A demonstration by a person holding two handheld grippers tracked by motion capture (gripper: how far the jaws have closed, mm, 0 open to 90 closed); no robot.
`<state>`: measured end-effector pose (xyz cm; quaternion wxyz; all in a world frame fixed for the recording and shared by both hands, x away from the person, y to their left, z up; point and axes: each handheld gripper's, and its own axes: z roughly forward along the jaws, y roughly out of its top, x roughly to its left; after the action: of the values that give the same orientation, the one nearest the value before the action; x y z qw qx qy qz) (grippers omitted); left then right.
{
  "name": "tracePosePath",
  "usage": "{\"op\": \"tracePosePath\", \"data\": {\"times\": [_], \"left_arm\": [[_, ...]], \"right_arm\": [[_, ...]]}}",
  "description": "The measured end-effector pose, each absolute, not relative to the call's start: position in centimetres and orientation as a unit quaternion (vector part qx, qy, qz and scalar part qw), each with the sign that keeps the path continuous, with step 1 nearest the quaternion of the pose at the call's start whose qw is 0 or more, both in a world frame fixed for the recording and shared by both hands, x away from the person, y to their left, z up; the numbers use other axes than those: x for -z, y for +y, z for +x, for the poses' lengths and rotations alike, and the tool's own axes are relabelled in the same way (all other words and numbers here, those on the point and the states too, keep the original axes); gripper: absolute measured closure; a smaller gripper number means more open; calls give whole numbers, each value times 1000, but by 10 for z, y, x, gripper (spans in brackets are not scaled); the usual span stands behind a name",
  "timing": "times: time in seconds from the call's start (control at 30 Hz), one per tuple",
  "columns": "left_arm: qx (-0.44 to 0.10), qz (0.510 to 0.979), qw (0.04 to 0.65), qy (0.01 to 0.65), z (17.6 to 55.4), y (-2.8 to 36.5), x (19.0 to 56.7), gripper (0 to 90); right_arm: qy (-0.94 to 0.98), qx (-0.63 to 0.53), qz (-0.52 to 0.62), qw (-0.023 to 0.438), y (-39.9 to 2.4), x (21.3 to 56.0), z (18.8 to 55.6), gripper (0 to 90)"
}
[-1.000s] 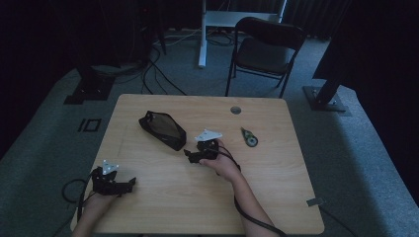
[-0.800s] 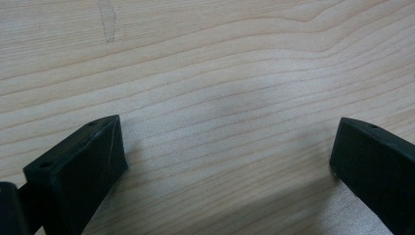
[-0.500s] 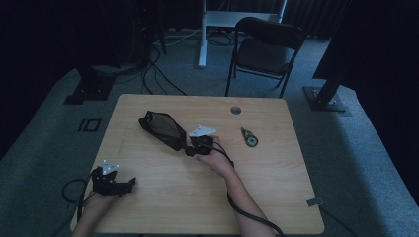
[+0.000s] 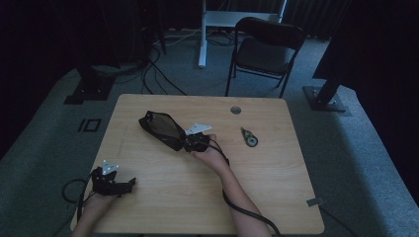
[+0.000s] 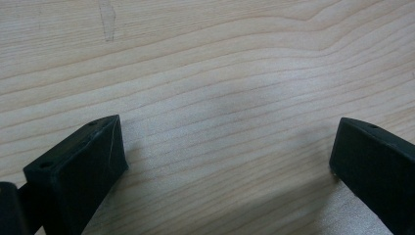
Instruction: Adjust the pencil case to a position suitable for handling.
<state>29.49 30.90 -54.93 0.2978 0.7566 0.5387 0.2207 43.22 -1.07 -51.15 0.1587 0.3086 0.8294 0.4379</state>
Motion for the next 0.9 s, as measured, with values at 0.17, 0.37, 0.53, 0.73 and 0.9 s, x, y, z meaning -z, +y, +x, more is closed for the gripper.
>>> {"op": "tracePosePath", "data": {"times": [0.17, 0.37, 0.53, 0.73, 0.9], "left_arm": [[-221, 757, 298, 539, 295, 309, 549, 2], [-221, 757, 298, 539, 295, 309, 549, 2], [-221, 757, 297, 538, 295, 309, 549, 1], [-221, 757, 298, 538, 295, 309, 549, 2], [-221, 757, 298, 539, 295, 309, 549, 2]], "right_arm": [[829, -434, 318, 156, -14, 510, 431, 730], [830, -430, 319, 156, -22, 509, 428, 731], [825, -437, 326, 152, -33, 511, 425, 730], [821, -435, 334, 157, -47, 513, 420, 731], [824, -428, 331, 168, -58, 511, 414, 731]]}}
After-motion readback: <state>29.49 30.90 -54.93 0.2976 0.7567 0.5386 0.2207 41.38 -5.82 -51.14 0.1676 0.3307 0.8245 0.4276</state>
